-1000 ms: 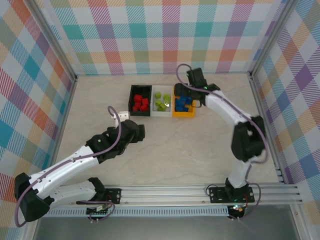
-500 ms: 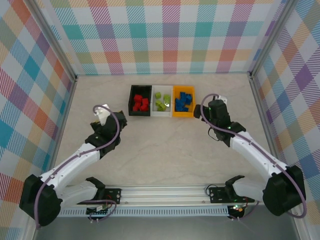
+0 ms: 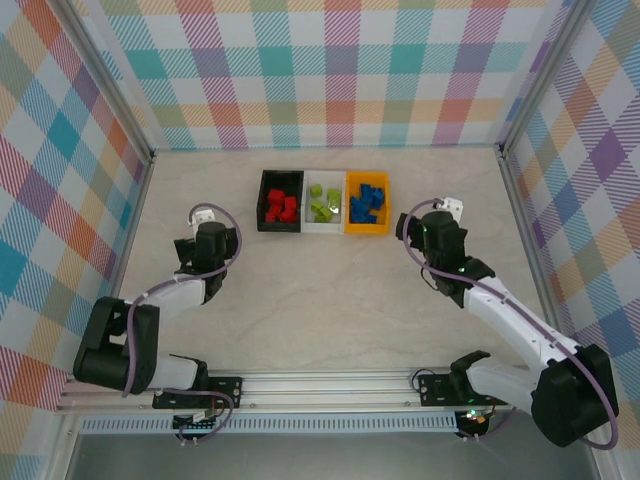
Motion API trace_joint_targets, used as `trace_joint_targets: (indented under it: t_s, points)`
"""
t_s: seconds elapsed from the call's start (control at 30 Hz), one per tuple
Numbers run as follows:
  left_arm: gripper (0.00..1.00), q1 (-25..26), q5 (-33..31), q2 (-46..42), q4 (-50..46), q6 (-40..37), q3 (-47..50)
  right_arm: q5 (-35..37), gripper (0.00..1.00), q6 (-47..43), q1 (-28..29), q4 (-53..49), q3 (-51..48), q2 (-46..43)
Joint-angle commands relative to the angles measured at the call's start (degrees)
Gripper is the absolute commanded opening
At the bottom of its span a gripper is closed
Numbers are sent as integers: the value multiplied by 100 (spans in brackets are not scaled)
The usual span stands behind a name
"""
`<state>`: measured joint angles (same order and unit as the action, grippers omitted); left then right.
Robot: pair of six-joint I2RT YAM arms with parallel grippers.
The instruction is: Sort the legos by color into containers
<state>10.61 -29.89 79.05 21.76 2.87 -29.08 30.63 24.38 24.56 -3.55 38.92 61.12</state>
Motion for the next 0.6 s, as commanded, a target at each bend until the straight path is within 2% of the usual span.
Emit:
trace_joint_targets:
  t_s: [0.0,0.13,0.23,0.3,0.33,0.4,0.5,0.57]
  points:
    - [100,-146,300,230,1399,-307,337,127,100,-291,-127,518,-176,-228]
    - [100,-244,875,816,1788,-325,219,92,100,-687,-436,504,-228,-317]
    - [100,-452,1404,867,1665,-256,131,95,100,-1221,-824,1068,-542,-321]
    - [100,-527,1831,1044,2533,-348,635,80,100,-1438,-1045,1385,-770,-307]
    - [100,-512,1758,1165,3449,-401,899,98,100,-1633,-1090,1567,-894,-299]
    - [100,-522,1384,1026,2623,-169,631,87,100,-1772,-1213,1913,-1112,-246]
    - [100,-505,1367,1058,2715,-203,639,-188,100,-1867,-1558,2475,-1369,41]
    - [100,-502,1360,1051,2664,-202,620,-446,100,-2005,-1817,3252,-1626,379]
